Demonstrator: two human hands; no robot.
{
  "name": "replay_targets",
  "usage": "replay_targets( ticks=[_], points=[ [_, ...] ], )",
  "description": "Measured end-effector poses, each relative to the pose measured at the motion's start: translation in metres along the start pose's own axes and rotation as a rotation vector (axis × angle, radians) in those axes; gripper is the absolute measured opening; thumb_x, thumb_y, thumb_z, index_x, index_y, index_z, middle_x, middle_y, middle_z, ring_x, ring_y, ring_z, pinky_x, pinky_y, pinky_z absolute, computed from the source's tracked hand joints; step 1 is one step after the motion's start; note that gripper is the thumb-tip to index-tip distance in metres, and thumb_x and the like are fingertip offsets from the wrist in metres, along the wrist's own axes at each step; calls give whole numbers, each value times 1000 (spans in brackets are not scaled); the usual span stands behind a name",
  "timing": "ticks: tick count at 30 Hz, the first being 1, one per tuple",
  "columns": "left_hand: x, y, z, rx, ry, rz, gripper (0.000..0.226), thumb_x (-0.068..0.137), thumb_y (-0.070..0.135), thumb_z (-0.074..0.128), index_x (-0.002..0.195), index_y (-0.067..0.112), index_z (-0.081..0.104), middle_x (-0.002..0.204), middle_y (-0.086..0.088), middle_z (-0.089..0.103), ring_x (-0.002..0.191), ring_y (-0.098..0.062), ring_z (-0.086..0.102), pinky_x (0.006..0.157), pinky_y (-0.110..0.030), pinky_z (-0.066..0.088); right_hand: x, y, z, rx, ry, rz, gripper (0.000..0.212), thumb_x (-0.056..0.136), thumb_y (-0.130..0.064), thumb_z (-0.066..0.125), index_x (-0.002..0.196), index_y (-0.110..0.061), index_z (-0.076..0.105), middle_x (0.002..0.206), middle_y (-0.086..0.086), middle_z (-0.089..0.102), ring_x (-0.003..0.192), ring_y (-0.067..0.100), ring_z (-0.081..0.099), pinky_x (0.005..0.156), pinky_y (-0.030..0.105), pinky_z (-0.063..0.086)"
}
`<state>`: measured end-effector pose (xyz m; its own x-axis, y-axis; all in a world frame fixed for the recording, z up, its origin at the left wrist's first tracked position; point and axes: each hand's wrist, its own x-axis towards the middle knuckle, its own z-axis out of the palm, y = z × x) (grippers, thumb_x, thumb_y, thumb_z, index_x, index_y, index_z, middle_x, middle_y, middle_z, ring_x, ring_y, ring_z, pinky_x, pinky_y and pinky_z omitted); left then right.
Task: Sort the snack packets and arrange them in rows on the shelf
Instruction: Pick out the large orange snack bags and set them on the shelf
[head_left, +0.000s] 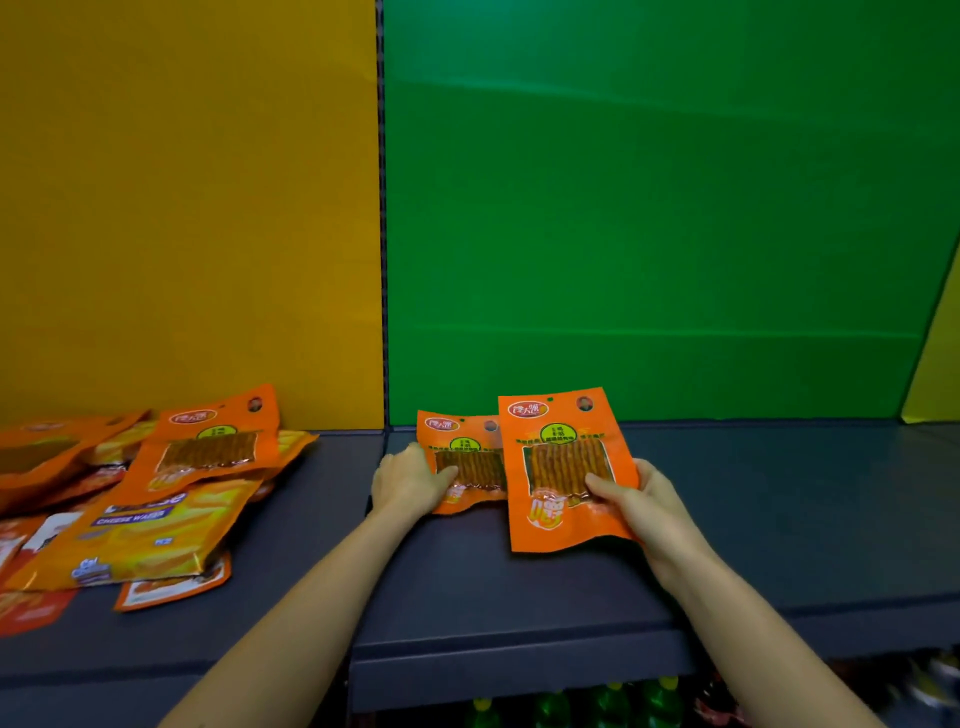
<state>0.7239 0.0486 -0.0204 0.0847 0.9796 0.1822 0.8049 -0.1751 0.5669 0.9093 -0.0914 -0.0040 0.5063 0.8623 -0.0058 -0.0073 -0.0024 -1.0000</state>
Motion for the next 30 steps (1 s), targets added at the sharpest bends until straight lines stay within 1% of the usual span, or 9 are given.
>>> replay_targets(
  ticks=[4, 7, 10, 15, 18, 22, 24, 27, 30],
  points=[
    [0, 4, 2, 213, 104, 8, 50, 87, 52, 50, 108, 8, 59, 113, -13, 64, 114, -28, 51, 89, -36, 43, 2, 5, 1, -7, -22, -12, 24, 85, -9, 64, 106, -15, 55, 103, 11, 69, 86, 24, 67, 76, 31, 53],
    [-3, 8, 0, 276, 126, 4, 53, 88, 54, 47, 105, 6, 61, 113, -13, 64, 115, -28, 51, 90, -35, 41, -3, 4, 4, -20, -46, -32, 19, 88, -8, 59, 104, -17, 56, 97, 8, 68, 80, 22, 65, 71, 31, 52],
    [-8, 7, -7, 276, 95, -29, 55, 91, 54, 39, 112, 6, 56, 119, -14, 61, 117, -30, 50, 92, -37, 41, -14, 3, 12, -27, -110, -62, 19, 88, -8, 58, 104, -19, 56, 97, 7, 68, 82, 22, 66, 71, 31, 53],
    [-22, -11, -37, 165, 142, 72, 22, 94, 32, 46, 102, 14, 56, 111, -9, 64, 105, -29, 58, 81, -37, 45, -35, 11, 32, -150, -168, -110, 19, 88, -13, 61, 93, -29, 52, 104, 3, 67, 97, 21, 65, 91, 40, 51],
    [-41, -21, -59, 223, 241, 167, 19, 93, 30, 48, 100, 16, 60, 105, -6, 67, 99, -27, 60, 72, -32, 42, -44, 14, 39, -362, -140, -185, 24, 89, -18, 60, 110, -23, 48, 113, 2, 63, 103, 19, 59, 92, 31, 45],
    [-63, -35, -80, 298, 363, 260, 20, 93, 30, 50, 99, 15, 61, 98, -5, 67, 91, -24, 62, 68, -30, 44, -54, 16, 40, -797, -110, -299, 52, 92, -31, 52, 136, -10, 33, 131, 6, 52, 123, 24, 45, 97, 31, 37],
    [-72, -42, -86, 310, 409, 278, 21, 92, 31, 51, 99, 14, 61, 99, -6, 66, 94, -24, 61, 69, -29, 42, -59, 17, 40, -940, -101, -334, 55, 93, -37, 49, 138, -9, 32, 134, 7, 47, 125, 24, 42, 100, 32, 36],
    [-81, -55, -93, 318, 445, 269, 20, 90, 31, 54, 96, 13, 61, 99, -11, 65, 94, -28, 60, 72, -34, 45, -65, 12, 36, -1129, -91, -378, 47, 93, -44, 43, 127, -11, 43, 126, 9, 50, 119, 25, 45, 96, 33, 40],
    [-90, -71, -102, 329, 458, 240, 19, 88, 32, 56, 92, 14, 62, 96, -11, 66, 91, -30, 59, 71, -36, 45, -67, 2, 34, -1327, -43, -469, 51, 95, -49, 35, 127, -12, 45, 129, 8, 47, 120, 26, 43, 97, 36, 39]
  ],
)
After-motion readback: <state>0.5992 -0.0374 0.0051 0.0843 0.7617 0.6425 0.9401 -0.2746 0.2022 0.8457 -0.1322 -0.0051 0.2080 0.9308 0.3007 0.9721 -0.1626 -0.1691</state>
